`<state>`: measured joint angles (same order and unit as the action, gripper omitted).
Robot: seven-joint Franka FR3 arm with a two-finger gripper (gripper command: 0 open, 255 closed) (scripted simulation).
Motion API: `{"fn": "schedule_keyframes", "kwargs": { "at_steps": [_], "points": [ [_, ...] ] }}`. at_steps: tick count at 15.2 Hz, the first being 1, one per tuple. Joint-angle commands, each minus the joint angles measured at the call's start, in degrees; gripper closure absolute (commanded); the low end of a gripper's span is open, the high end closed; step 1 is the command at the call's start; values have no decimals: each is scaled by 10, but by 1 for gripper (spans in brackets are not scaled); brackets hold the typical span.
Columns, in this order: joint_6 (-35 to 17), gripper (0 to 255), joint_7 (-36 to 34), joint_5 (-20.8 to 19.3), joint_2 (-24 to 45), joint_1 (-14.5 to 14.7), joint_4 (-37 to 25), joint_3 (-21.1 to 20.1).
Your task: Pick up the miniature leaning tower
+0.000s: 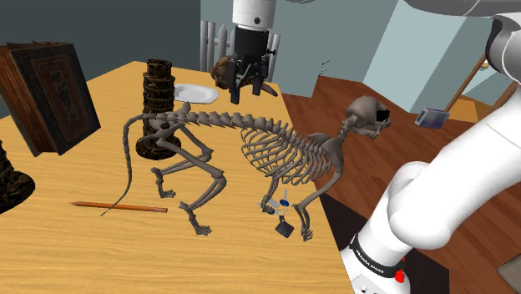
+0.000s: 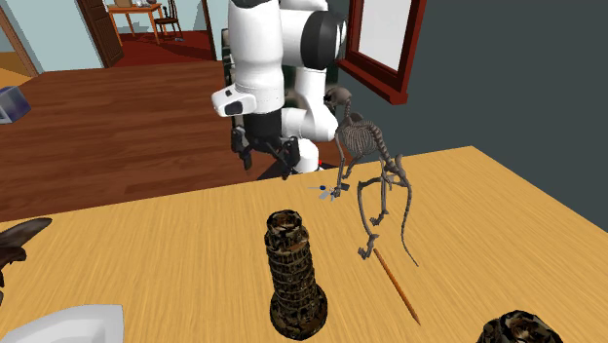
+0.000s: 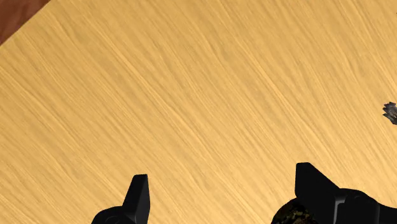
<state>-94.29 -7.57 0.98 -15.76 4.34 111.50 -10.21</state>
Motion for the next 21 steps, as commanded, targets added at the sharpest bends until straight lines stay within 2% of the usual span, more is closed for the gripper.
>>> {"fn": "schedule_keyframes", "kwargs": {
  "at_steps": [1,8,15,21],
  "points": [
    [-4,0,-5,-1,33,5,-40,-9],
    [5,0,-29,-21,156,26,-207,-41],
    [50,0,-51,-64,298,66,-423,-66],
    [-7,0,-50,-56,275,59,-344,-65]
  ]
}}
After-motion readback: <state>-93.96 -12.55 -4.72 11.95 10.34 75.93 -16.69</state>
